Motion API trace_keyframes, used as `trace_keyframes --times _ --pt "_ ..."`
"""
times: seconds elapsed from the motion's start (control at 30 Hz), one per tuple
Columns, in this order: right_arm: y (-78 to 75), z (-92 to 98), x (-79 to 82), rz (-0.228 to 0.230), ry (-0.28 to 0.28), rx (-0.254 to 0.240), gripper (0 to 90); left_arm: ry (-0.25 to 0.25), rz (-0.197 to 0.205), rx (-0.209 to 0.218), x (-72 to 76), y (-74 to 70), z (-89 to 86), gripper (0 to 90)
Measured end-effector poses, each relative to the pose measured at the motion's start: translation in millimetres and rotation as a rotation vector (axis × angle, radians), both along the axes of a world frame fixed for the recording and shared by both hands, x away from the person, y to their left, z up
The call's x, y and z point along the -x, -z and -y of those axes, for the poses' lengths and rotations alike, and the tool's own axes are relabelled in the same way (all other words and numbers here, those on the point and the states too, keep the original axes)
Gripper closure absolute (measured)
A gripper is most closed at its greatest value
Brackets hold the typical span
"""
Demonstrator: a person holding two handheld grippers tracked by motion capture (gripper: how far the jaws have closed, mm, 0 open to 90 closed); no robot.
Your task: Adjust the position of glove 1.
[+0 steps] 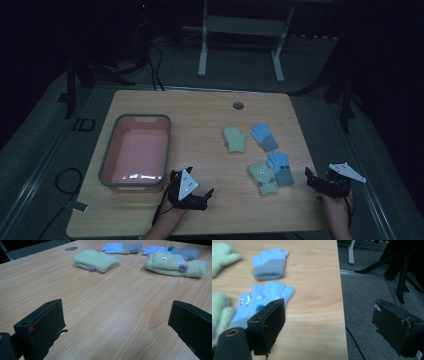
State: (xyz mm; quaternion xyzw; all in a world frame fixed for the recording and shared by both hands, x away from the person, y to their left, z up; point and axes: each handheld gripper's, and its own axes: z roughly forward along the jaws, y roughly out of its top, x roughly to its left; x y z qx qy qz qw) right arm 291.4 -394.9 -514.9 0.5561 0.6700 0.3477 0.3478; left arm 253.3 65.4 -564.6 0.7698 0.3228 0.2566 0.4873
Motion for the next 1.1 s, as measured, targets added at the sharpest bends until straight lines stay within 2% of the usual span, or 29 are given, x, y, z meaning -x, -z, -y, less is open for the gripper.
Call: trace_keyframes --times 0.07,0.5,0.57,0.73,0.83,0.9,0.97,1.1 --pt "-5.2 -1.2 -1.0 0.010 -0.004 0.015 11.8 0.003 0.003 -0.002 0.3 -0.1 -0.1 0.9" --pt "-29.4 -9.4 -13.3 0.019 -0.043 0.011 11.7 0.000 -0.002 0.002 0.1 -0.1 -0.5 0.9" --pt "-33.4 -11.8 -14.5 0.034 -0.035 0.009 12.1 0.001 -0.002 0.003 0.1 -0.1 -0.7 0.9" --pt "-45.6 -16.3 -22.2 -0.012 -0.069 -0.036 14.5 0.002 -0.002 0.003 0.0 -0.1 -0.6 0.9" --pt "-52.7 -19.1 -27.1 -0.012 -0.056 -0.061 14.6 0.002 -0.002 0.002 0.0 -0.1 -0.6 0.9" --pt "-57.7 -21.1 -30.6 -0.017 -0.068 -0.084 14.6 0.003 -0.002 0.003 0.0 -0.1 -0.7 0.9" --pt "-62.7 -24.9 -32.3 -0.008 -0.069 -0.093 14.6 0.003 -0.002 0.003 -0.1 -0.1 -0.7 0.9" --pt "-71.6 -34.2 -34.0 0.025 -0.082 -0.076 17.8 0.004 -0.001 0.002 0.1 -0.1 -0.6 0.9"
